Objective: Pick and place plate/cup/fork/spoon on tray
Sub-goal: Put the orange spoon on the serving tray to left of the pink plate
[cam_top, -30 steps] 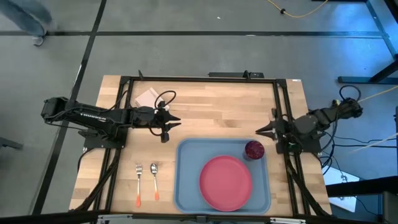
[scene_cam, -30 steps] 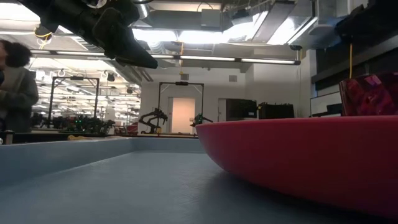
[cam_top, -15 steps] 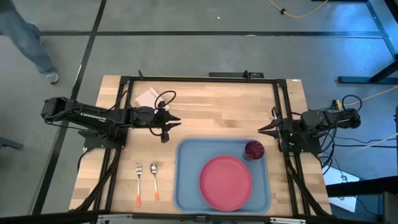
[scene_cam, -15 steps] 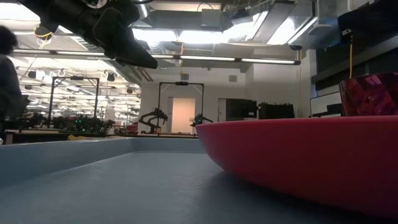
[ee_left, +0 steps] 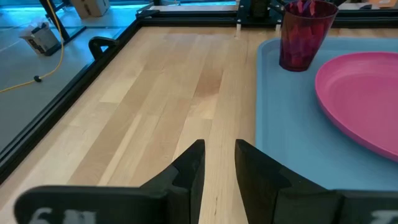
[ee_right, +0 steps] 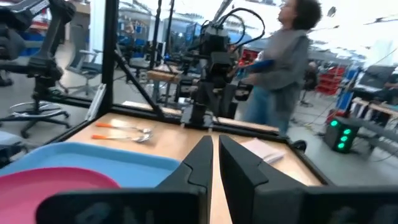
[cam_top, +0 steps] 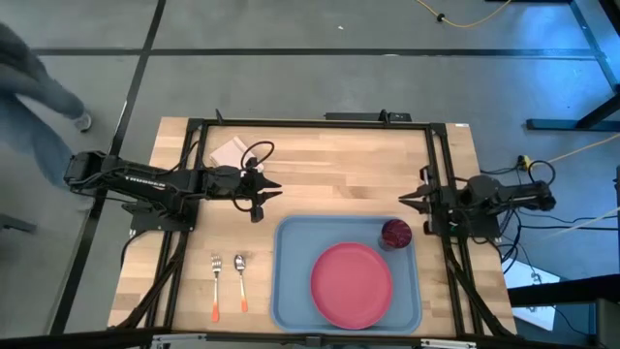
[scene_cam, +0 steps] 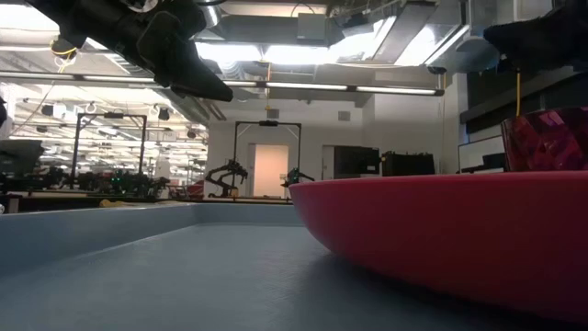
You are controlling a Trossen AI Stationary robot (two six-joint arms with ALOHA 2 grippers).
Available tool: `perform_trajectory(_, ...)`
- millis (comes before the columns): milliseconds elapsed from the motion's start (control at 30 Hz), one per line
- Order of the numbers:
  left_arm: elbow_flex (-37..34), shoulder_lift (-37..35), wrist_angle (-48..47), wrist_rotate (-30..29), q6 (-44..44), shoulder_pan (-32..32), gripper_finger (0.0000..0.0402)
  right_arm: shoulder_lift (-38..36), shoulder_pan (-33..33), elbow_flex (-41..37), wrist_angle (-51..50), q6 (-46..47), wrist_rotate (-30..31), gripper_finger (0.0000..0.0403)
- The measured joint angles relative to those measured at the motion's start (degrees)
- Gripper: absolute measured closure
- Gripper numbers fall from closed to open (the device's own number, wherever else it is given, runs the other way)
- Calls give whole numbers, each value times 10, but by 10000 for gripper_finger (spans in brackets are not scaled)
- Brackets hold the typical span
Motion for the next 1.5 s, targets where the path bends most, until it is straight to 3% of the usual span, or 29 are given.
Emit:
perform_trajectory(300, 0, 0, 0, 0, 0, 0, 320, 0, -28, -85, 154, -15, 1, 370)
perform_trajectory(467, 0, 0, 0, 0, 0, 0, 320, 0, -42, -85, 130, -3, 1, 370)
perform_trajectory(600, 0, 0, 0, 0, 0, 0, 320, 0, -54, -85, 53, 23, 0, 370)
perform_trajectory(1133, 0, 0, 0, 0, 0, 0, 320, 30, -85, -84, 53, 66, -25, 370)
perform_trajectory(1500, 0, 0, 0, 0, 0, 0, 320, -1, -84, -84, 63, 76, -50, 370)
